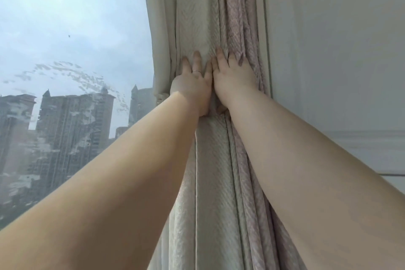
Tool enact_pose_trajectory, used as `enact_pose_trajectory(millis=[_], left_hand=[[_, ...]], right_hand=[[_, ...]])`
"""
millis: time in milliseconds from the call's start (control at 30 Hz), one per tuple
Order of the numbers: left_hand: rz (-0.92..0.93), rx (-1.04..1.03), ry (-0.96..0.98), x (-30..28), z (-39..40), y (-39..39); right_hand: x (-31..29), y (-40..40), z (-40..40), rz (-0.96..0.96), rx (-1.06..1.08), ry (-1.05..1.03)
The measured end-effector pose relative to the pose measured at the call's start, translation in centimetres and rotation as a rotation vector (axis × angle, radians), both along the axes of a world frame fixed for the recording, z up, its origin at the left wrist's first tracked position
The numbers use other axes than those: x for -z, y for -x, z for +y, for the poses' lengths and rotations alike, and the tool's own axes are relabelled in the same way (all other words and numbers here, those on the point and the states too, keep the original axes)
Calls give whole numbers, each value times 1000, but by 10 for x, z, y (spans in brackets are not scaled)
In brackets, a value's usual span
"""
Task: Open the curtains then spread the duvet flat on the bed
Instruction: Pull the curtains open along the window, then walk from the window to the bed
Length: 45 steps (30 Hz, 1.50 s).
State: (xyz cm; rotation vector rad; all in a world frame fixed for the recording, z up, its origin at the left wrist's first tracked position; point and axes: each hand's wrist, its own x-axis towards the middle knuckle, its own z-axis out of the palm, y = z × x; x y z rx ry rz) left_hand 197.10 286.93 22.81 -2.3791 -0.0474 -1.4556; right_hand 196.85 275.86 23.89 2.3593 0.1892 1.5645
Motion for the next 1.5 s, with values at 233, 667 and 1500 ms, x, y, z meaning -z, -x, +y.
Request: enact_pose_trajectory(millis=[233, 667, 1500], left_hand=[[98, -5, -14, 8, 8, 56], [-4, 275, 156, 112, -42, 186], [1064, 1048, 273, 527, -235, 303]], right_hand=[[12, 52, -9, 43, -25, 49], [124, 155, -52, -12, -529, -90], [552, 376, -309, 994, -116, -837]])
